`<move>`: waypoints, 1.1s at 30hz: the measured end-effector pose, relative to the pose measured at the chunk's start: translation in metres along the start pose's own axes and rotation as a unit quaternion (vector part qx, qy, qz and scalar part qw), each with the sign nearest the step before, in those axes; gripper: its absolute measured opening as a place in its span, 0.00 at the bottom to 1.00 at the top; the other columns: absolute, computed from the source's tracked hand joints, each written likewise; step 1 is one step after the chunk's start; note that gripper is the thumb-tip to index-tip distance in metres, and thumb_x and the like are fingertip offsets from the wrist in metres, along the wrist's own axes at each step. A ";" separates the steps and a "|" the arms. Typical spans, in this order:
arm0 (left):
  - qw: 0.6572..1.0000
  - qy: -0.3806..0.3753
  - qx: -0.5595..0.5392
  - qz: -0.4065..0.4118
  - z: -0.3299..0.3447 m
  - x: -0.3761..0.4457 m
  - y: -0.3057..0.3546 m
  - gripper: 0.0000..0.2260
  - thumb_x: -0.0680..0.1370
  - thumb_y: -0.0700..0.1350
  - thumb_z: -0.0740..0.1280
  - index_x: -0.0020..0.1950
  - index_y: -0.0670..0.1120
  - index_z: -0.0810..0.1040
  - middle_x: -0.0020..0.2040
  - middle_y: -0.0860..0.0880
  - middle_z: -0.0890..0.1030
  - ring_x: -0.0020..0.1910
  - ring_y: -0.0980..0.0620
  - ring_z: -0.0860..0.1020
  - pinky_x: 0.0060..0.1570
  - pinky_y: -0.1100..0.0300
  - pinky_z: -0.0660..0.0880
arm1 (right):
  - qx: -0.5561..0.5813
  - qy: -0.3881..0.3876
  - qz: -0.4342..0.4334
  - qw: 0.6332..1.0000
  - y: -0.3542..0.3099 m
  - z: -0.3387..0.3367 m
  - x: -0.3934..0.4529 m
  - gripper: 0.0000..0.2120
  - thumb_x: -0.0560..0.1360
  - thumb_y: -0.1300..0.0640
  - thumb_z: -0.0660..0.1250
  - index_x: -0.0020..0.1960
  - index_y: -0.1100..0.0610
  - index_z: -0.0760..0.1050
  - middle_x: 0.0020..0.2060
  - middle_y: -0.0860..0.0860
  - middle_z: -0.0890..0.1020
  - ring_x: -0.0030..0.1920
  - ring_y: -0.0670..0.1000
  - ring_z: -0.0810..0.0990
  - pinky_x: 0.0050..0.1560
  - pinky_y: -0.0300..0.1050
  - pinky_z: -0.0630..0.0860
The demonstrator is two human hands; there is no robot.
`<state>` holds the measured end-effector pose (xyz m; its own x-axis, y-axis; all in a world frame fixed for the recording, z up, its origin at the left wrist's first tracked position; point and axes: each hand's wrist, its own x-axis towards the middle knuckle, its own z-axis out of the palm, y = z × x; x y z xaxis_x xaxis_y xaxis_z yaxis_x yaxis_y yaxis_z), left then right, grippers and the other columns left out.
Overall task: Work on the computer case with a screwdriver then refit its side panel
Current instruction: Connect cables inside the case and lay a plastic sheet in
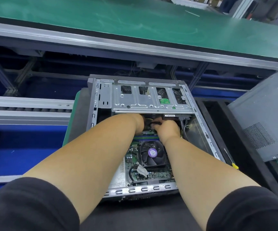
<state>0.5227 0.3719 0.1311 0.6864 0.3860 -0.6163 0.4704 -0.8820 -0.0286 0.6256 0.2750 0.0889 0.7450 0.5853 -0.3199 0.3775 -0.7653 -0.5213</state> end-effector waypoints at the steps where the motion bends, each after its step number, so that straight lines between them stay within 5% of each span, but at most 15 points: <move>1: 1.000 -0.003 0.003 0.000 0.000 0.001 -0.001 0.12 0.81 0.40 0.57 0.62 0.39 0.75 0.49 0.44 0.70 0.46 0.46 0.69 0.48 0.57 0.69 | -0.021 -0.003 -0.002 1.000 -0.001 -0.001 0.000 0.15 0.77 0.47 0.68 0.61 0.50 0.81 0.52 0.56 0.83 0.52 0.56 0.79 0.49 0.40 0.72; 7: 1.000 0.002 -0.010 0.014 0.000 0.003 -0.005 0.08 0.81 0.39 0.58 0.57 0.41 0.75 0.42 0.45 0.70 0.45 0.45 0.69 0.50 0.55 0.71 | -0.104 -0.001 -0.006 0.995 -0.003 0.000 0.003 0.19 0.77 0.42 0.67 0.62 0.51 0.80 0.54 0.56 0.83 0.55 0.57 0.80 0.55 0.46 0.77; 13: 0.998 0.023 -0.064 -0.015 0.002 0.006 -0.005 0.13 0.80 0.38 0.59 0.34 0.43 0.68 0.36 0.45 0.68 0.42 0.45 0.68 0.45 0.56 0.68 | -0.158 -0.003 -0.050 0.986 -0.002 0.004 0.009 0.13 0.77 0.43 0.66 0.60 0.43 0.78 0.50 0.54 0.82 0.49 0.56 0.78 0.47 0.44 0.74; 17: 0.997 0.014 -0.075 -0.027 0.001 0.006 -0.003 0.14 0.80 0.38 0.59 0.34 0.43 0.67 0.35 0.46 0.67 0.42 0.45 0.67 0.45 0.56 0.68 | -0.186 -0.014 -0.047 0.981 -0.001 0.005 0.013 0.13 0.78 0.42 0.64 0.60 0.42 0.76 0.47 0.54 0.80 0.45 0.55 0.74 0.45 0.44 0.71; 23: 0.997 0.010 -0.075 -0.029 0.000 0.005 -0.002 0.14 0.80 0.38 0.59 0.34 0.44 0.67 0.35 0.46 0.67 0.43 0.45 0.67 0.45 0.57 0.68 | -0.245 -0.028 -0.068 0.967 -0.005 0.008 0.021 0.15 0.80 0.47 0.62 0.66 0.42 0.73 0.56 0.54 0.81 0.54 0.56 0.79 0.47 0.44 0.71; 26: 0.998 0.003 -0.060 -0.024 -0.001 0.005 -0.001 0.14 0.80 0.38 0.58 0.34 0.43 0.68 0.35 0.46 0.67 0.43 0.46 0.67 0.45 0.58 0.67 | -0.268 -0.044 -0.065 0.960 -0.007 0.008 0.022 0.15 0.80 0.49 0.61 0.66 0.42 0.72 0.48 0.53 0.78 0.49 0.56 0.77 0.45 0.44 0.71; 33: 0.998 -0.002 -0.057 -0.011 -0.002 0.005 0.000 0.04 0.80 0.37 0.58 0.48 0.41 0.72 0.36 0.47 0.67 0.43 0.47 0.68 0.45 0.59 0.68 | -0.279 -0.036 -0.076 0.957 -0.006 0.009 0.022 0.15 0.80 0.49 0.61 0.66 0.43 0.72 0.49 0.54 0.77 0.45 0.55 0.73 0.44 0.43 0.69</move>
<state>0.5273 0.3743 0.1293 0.6725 0.4043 -0.6199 0.5464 -0.8362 0.0475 0.6344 0.2951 0.0780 0.6263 0.7025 -0.3381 0.7279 -0.6822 -0.0692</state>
